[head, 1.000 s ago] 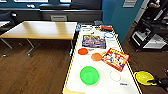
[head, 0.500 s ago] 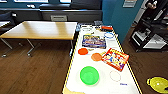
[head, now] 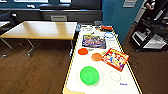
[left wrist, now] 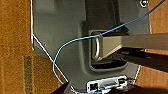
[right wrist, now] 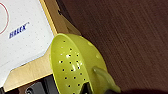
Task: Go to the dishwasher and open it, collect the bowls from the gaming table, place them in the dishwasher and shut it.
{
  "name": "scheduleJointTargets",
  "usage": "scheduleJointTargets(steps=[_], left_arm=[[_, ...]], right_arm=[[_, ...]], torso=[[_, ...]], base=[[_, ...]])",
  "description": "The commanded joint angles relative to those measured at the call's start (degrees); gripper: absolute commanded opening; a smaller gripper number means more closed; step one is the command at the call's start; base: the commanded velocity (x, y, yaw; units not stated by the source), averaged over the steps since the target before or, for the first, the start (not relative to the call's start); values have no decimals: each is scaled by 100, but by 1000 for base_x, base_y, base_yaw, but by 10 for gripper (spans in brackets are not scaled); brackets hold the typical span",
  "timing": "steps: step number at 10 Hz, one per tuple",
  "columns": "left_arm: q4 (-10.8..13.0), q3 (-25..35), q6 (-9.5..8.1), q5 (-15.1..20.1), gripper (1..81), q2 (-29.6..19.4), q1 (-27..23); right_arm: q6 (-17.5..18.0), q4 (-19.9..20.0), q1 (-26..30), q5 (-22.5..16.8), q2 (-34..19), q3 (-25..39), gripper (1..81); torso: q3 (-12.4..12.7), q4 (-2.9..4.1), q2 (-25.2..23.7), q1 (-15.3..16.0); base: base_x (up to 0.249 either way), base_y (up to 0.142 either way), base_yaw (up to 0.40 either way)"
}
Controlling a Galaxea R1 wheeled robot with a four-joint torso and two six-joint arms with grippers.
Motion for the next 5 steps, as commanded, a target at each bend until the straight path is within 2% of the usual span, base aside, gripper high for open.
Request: scheduleJointTargets(steps=[1,3,5], left_arm=[[59,17,48,353,811,-3,-9],[59,17,48,353,811,-3,-9],[68,52,40,371,811,-55,-9]], right_arm=[[-800,-33,-1321,1171,-306,237,10],[-1065,-42,-2209,1795,-114,264,10],[-1241,-86,-3081,2430,413,10,10]], torso=[[0,0,0,0],[0,0,0,0],[0,0,0,0]], base=[[0,0,0],[0,0,0],[0,0,0]])
